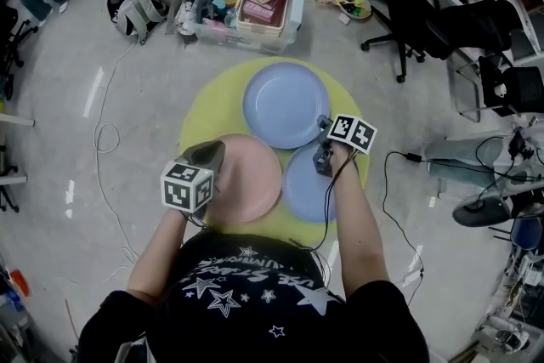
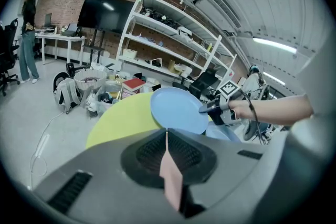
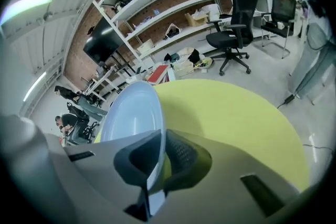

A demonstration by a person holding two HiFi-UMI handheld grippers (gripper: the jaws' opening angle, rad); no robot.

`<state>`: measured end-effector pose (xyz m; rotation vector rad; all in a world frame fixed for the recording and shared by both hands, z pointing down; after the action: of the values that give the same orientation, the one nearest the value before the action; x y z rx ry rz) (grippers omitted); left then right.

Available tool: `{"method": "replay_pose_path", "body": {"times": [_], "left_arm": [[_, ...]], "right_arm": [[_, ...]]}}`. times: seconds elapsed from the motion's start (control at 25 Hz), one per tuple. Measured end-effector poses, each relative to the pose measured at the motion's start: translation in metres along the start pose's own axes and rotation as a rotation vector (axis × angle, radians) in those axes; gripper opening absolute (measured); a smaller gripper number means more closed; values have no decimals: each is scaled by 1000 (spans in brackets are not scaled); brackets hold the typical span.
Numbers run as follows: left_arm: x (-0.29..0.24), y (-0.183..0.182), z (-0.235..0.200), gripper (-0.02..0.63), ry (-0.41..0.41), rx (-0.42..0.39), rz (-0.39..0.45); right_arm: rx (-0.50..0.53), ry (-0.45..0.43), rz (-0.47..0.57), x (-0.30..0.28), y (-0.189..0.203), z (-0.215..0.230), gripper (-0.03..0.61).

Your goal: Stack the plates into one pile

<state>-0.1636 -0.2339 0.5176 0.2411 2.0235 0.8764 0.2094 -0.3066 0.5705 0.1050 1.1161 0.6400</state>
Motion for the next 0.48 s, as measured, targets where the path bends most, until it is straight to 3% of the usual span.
{"method": "replay_pose_path", "body": {"times": [0.48], "left_arm": [[10, 8, 7, 23, -9, 1, 12]], "right_arm": [[-6, 1, 112, 22, 9, -1, 28]]}}
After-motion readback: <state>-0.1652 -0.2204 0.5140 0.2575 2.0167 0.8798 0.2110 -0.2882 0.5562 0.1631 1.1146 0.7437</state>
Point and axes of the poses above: the fingertips, and each gripper's own axes: x backward along the fingers, z to its right, y out of its underside, the point moved 10 cm from there along x, backward along the fingers, and after that the axes turned 4 degrees about -z, right-handed, at the moved point
